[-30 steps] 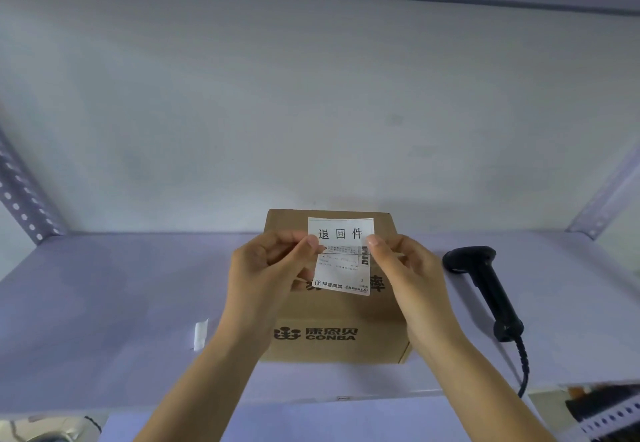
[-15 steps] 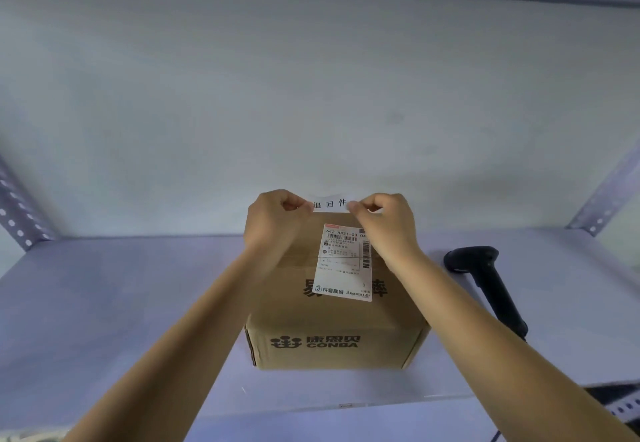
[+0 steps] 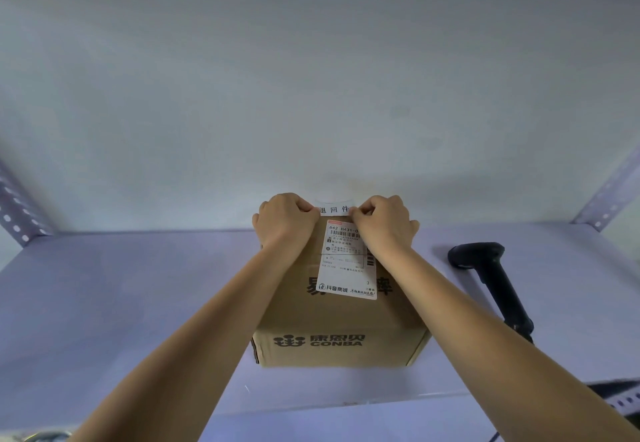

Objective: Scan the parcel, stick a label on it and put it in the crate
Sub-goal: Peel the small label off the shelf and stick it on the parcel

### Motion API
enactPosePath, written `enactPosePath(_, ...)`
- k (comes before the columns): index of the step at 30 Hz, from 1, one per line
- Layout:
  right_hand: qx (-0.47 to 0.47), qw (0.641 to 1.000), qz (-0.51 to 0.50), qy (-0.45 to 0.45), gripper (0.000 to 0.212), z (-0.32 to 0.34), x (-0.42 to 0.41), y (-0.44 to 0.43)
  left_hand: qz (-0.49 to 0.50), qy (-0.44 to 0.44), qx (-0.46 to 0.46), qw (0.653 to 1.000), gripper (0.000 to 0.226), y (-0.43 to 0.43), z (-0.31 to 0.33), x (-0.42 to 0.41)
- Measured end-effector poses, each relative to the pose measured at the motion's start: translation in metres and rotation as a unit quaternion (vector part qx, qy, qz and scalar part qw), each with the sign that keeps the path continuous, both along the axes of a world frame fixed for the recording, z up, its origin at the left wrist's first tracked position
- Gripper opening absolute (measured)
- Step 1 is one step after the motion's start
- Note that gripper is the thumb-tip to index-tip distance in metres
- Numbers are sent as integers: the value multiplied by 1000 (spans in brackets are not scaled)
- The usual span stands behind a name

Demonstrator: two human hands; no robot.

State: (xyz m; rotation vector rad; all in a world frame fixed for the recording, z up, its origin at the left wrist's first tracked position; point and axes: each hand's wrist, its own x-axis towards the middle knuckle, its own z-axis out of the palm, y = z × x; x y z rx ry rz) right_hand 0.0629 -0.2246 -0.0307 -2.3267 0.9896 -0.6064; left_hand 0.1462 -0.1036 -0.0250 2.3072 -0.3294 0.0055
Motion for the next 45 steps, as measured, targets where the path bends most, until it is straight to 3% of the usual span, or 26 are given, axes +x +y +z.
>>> enactPosePath(15, -27, 999, -9, 15, 17, 3, -2, 7, 0, -8, 41, 999, 5, -2, 1, -1)
enactPosePath(23, -33, 999, 6, -10, 28, 1, -6, 6, -34, -63, 49, 996, 21, 3, -1, -5)
enactPosePath(27, -143, 983, 118, 14, 43, 1, -15, 10, -158, -199, 132, 958, 46, 11, -2, -19)
enactPosePath(32, -190, 947, 225, 127, 49, 1, -20, 19, -262, -196, 258, 909, 53, 11, -7, -28)
enactPosePath(45, -211, 947, 160, 182, 48, -2, -17, 22, -166, -168, 278, 931, 58, 16, -12, -35)
